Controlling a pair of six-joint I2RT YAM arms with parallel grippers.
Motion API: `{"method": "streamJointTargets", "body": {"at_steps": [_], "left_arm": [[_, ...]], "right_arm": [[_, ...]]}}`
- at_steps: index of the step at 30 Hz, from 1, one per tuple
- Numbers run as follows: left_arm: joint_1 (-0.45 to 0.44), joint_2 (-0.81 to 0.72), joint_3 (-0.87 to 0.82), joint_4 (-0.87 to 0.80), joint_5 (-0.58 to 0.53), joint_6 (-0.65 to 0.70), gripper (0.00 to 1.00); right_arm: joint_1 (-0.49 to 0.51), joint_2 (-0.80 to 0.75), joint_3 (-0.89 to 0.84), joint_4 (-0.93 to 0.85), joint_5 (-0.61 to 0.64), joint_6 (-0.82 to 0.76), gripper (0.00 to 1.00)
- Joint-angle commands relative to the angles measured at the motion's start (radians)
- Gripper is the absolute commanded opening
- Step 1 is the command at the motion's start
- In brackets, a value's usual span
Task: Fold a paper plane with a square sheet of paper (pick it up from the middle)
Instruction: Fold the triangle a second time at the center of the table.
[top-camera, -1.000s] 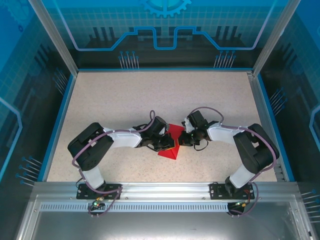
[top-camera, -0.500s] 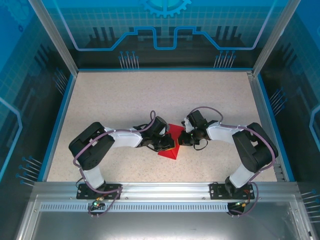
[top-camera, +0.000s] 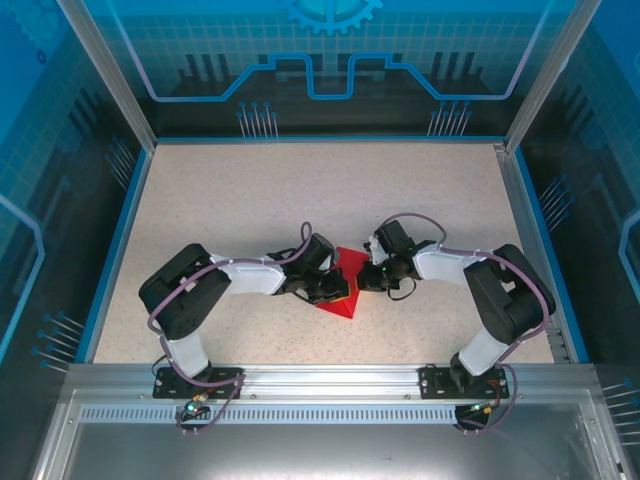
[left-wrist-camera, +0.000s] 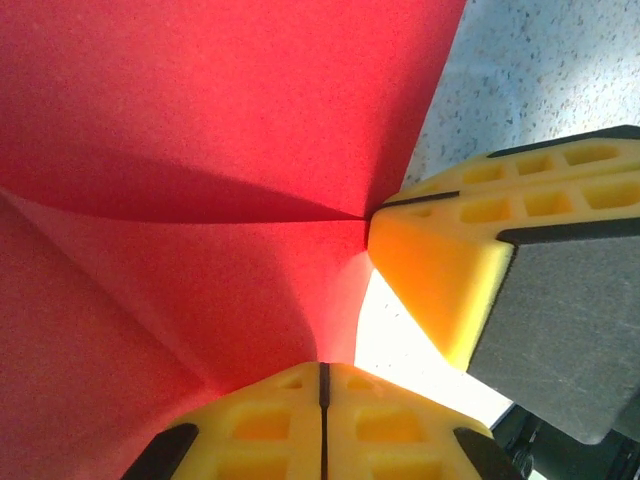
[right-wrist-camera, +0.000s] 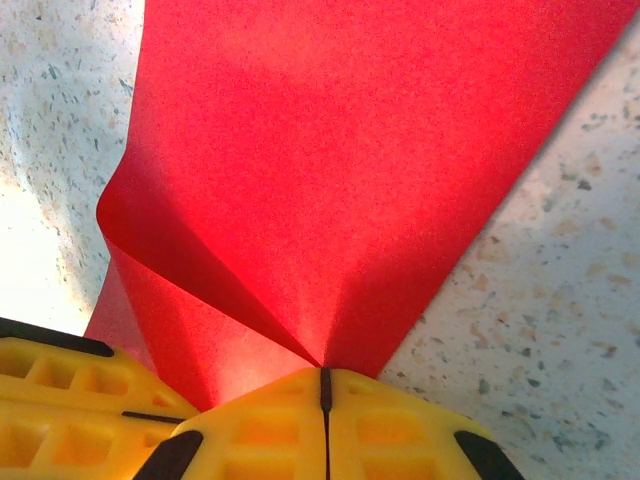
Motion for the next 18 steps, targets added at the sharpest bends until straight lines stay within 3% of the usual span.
{"method": "streamJointTargets", "body": {"at_steps": [1, 18], "left_arm": [[-0.010, 0.021, 0.026, -0.027, 0.018, 0.023, 0.09], [-0.010, 0.025, 0.029, -0.029, 0.019, 0.028, 0.09]], "right_arm": [[-0.014, 0.020, 0.024, -0.024, 0.010, -0.011, 0.06], [-0.014, -0.022, 0.013, -0.036, 0.010, -0.010, 0.06]]}}
